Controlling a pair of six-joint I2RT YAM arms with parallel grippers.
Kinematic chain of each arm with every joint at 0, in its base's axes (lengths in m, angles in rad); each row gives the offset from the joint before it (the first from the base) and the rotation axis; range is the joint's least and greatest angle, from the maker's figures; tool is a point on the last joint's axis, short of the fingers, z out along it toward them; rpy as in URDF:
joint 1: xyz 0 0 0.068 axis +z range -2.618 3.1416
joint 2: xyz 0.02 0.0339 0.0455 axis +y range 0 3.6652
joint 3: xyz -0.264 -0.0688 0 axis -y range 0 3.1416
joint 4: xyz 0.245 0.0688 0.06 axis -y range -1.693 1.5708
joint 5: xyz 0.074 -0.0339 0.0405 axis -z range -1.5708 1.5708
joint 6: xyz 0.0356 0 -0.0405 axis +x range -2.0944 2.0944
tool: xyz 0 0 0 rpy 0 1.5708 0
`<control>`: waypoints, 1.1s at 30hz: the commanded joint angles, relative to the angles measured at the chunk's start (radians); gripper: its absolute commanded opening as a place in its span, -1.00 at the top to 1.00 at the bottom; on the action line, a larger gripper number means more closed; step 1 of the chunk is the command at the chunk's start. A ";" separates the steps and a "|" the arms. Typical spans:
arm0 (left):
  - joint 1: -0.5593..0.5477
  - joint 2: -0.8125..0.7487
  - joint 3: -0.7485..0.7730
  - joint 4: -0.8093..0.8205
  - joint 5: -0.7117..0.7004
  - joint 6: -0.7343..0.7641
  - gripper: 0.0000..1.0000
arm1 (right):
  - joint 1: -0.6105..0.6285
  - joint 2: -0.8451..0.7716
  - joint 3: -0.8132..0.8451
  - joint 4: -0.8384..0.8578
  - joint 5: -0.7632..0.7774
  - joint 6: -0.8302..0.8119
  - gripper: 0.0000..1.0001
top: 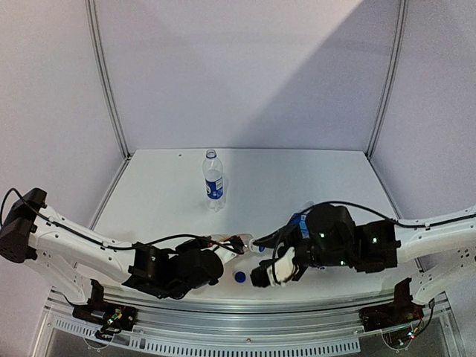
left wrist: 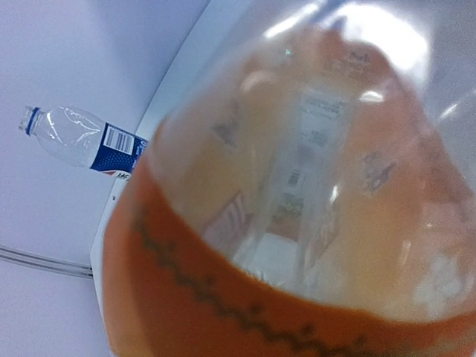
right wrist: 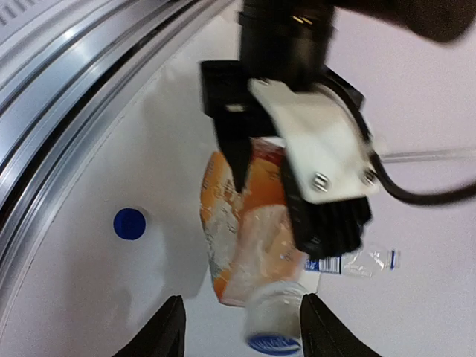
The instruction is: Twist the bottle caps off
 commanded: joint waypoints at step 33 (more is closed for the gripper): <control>0.024 -0.203 -0.076 0.178 0.138 -0.096 1.00 | 0.065 -0.311 0.211 -0.139 0.411 1.113 -0.41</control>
